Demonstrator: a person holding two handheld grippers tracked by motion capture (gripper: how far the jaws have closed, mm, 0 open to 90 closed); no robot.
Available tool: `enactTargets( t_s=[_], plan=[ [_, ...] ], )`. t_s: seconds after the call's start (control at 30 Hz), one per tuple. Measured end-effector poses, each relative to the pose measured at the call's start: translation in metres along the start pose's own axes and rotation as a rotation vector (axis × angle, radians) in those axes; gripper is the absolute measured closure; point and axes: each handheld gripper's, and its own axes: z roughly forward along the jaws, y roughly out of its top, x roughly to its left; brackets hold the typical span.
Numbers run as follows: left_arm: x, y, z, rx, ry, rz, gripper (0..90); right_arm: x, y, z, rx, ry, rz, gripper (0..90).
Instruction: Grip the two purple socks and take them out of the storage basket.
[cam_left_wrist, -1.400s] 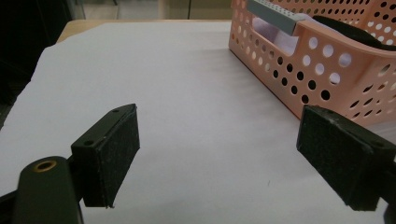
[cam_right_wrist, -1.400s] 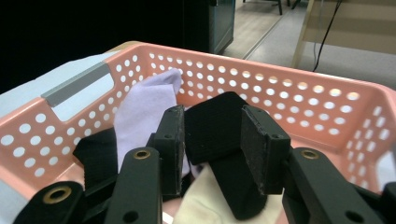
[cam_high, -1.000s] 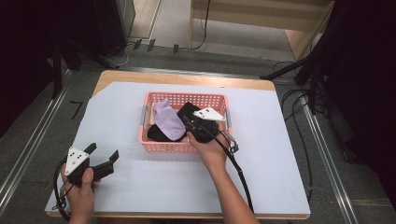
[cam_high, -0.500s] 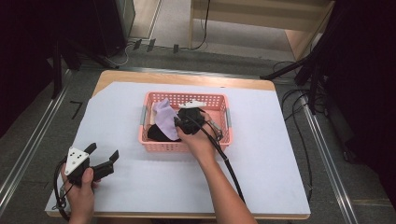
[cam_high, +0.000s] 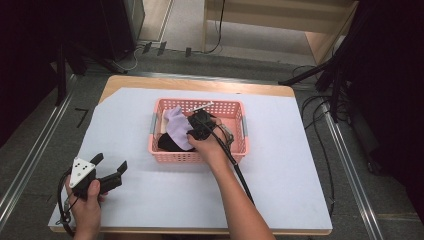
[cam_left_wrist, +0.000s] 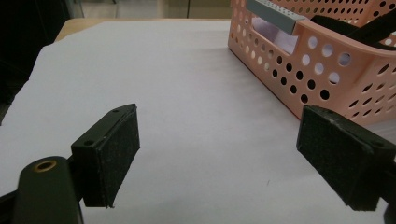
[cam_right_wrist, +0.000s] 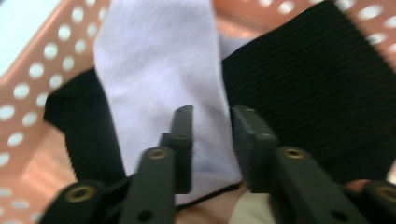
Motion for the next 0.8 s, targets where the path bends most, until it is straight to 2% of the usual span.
enactTargets(
  t_s=[0.07,0.1,0.13,0.17,0.2,0.23,0.27,0.3,0.33,0.37,0.43,0.47,0.5,0.6,0.8],
  plan=[
    [0.0,0.0,0.0,-0.001,0.0,0.0,14.3,0.001,-0.001,0.0,0.0,0.033,-0.026,84.7],
    [0.0,0.0,0.0,0.0,-0.001,0.0,14.3,0.001,-0.001,0.0,0.0,0.033,-0.026,84.7],
    [0.0,0.0,0.0,0.0,0.0,0.0,14.3,0.003,-0.003,-0.002,-0.03,0.049,-0.049,89.5],
    [0.0,0.0,0.0,0.0,-0.001,0.0,14.3,0.003,-0.003,-0.002,-0.03,0.049,-0.049,89.5],
    [0.0,0.0,0.0,0.0,-0.001,0.0,14.3,0.003,-0.005,-0.004,-0.063,0.054,-0.06,90.0],
    [0.0,0.0,0.0,0.0,-0.001,-0.001,14.3,0.003,-0.008,-0.009,-0.137,0.075,-0.065,90.0],
    [0.0,0.0,0.0,0.0,-0.002,0.0,14.3,0.002,-0.01,-0.012,-0.175,0.081,-0.078,90.0],
    [0.0,0.0,0.0,0.0,-0.002,-0.003,14.3,0.002,-0.012,-0.014,-0.202,0.086,-0.079,90.0],
    [0.0,0.0,0.0,0.001,-0.002,-0.003,14.3,0.002,-0.012,-0.014,-0.202,0.086,-0.079,90.0],
    [0.0,0.0,0.0,0.001,-0.002,-0.003,14.3,0.001,-0.015,-0.018,-0.257,0.094,-0.078,90.0],
    [0.0,0.0,0.0,-0.001,-0.004,-0.003,14.3,-0.002,-0.017,-0.024,-0.315,0.115,-0.06,90.0],
    [0.0,0.0,0.0,0.0,-0.002,-0.003,14.3,-0.002,-0.017,-0.024,-0.315,0.115,-0.06,90.0],
    [0.0,0.0,0.0,0.0,-0.002,-0.003,14.3,-0.005,-0.019,-0.03,-0.377,0.132,-0.035,90.0],
    [0.0,0.0,0.0,0.0,-0.003,-0.003,14.3,-0.009,-0.021,-0.033,-0.408,0.136,-0.008,90.0],
    [0.0,0.0,0.0,0.002,-0.003,0.003,14.3,-0.007,-0.02,-0.028,-0.364,0.147,-0.021,90.0]
  ],
)
